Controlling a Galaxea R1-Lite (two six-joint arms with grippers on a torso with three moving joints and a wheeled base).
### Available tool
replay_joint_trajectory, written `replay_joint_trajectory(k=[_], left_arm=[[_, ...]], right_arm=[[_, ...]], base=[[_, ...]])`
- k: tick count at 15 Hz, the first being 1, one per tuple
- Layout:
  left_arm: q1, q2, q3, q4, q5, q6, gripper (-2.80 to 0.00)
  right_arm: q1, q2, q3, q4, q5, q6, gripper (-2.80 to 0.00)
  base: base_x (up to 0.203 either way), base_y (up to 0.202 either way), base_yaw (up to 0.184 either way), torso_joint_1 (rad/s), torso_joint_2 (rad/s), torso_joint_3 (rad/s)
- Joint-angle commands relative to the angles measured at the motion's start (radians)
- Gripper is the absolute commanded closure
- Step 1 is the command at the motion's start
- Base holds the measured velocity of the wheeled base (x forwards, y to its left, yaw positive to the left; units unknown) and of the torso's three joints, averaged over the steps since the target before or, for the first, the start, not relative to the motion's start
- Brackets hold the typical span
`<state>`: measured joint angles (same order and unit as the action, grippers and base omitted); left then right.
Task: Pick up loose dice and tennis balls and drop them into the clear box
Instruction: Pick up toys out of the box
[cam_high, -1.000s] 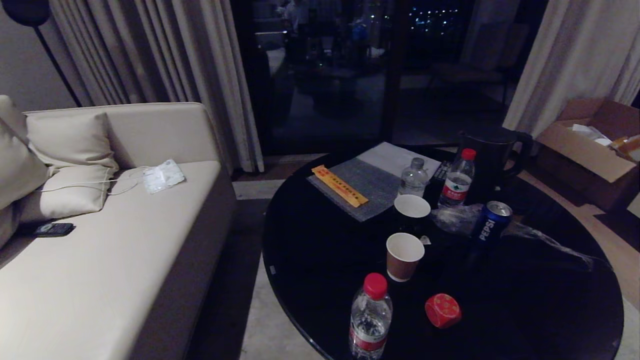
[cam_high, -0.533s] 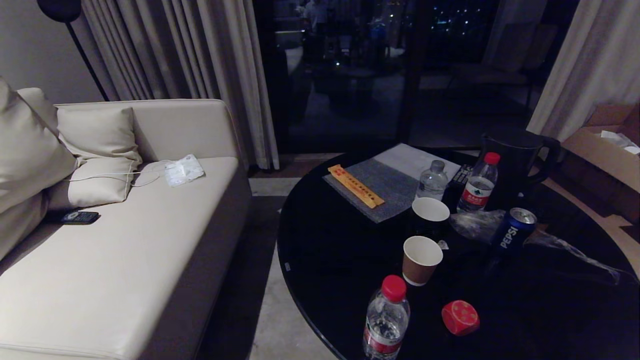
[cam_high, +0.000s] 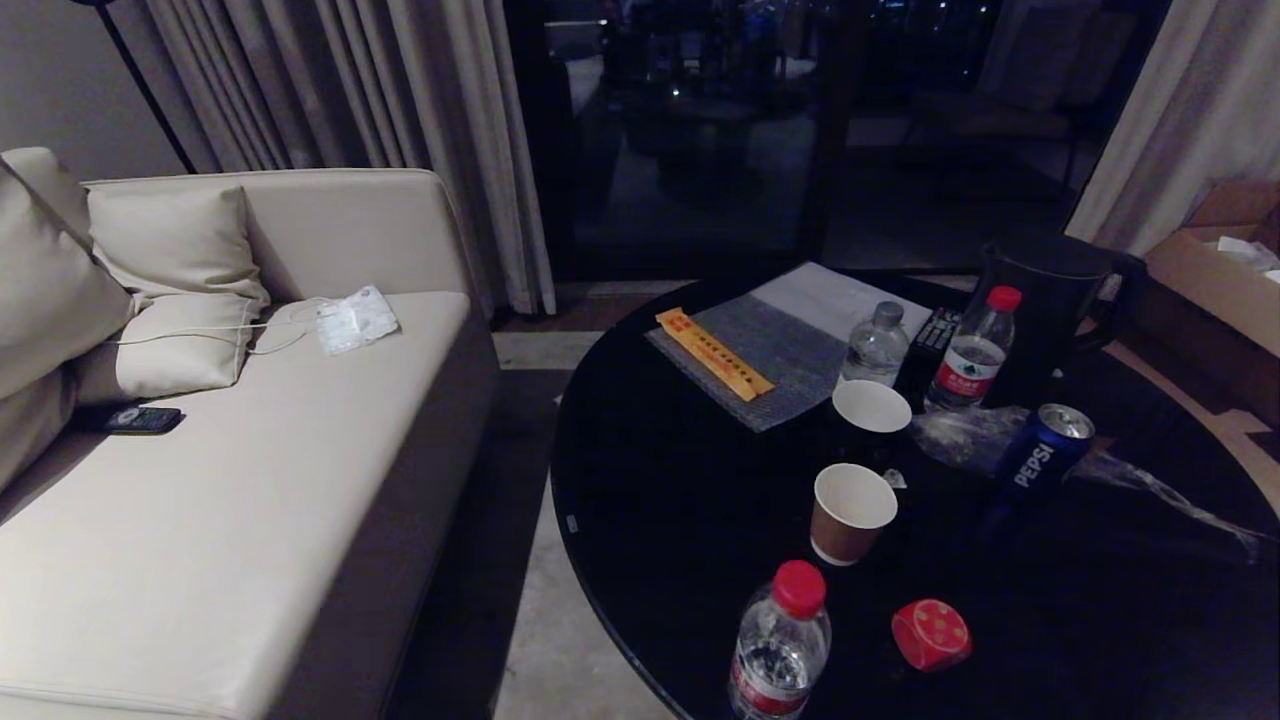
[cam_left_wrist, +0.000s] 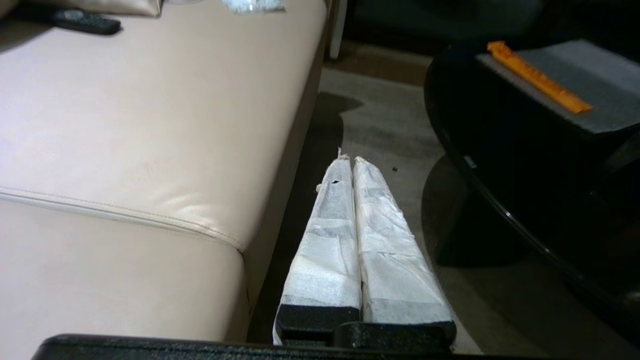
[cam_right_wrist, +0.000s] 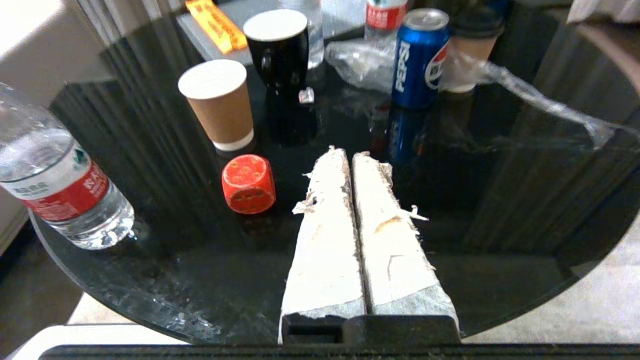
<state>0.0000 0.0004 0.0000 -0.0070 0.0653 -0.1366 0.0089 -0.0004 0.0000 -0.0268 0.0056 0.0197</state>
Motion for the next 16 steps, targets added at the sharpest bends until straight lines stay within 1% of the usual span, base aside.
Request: replay_joint_trajectory(k=[1, 12, 14, 16], left_arm=[[0.0, 0.0, 0.0, -0.001, 0.001, -0.001, 0.0], [0.0, 0.001, 0.0, -0.001, 0.001, -0.001, 0.0], [0.0, 0.0, 0.0, -0.001, 0.001, 0.0, 0.0], [0.0, 0.001, 0.0, 0.001, 0.001, 0.0, 0.0]], right_arm=[[0.0, 0.0, 0.009, -0.001, 0.001, 0.0, 0.0], [0.0, 0.002, 0.009, -0.001, 0.001, -0.001, 0.0], [0.0, 0.0, 0.008, 0.005, -0.001, -0.004, 0.0], [-0.001, 0.008, -0.033, 0.04, -0.002, -0.003, 0.0]], base=[[0.0, 0.0, 0.0, 0.006, 0.01, -0.193], [0.0, 0.0, 0.0, 0.003, 0.0, -0.2], [0.0, 0.0, 0.0, 0.0, 0.0, -0.104], [0.0, 0.0, 0.0, 0.0, 0.0, -0.035]])
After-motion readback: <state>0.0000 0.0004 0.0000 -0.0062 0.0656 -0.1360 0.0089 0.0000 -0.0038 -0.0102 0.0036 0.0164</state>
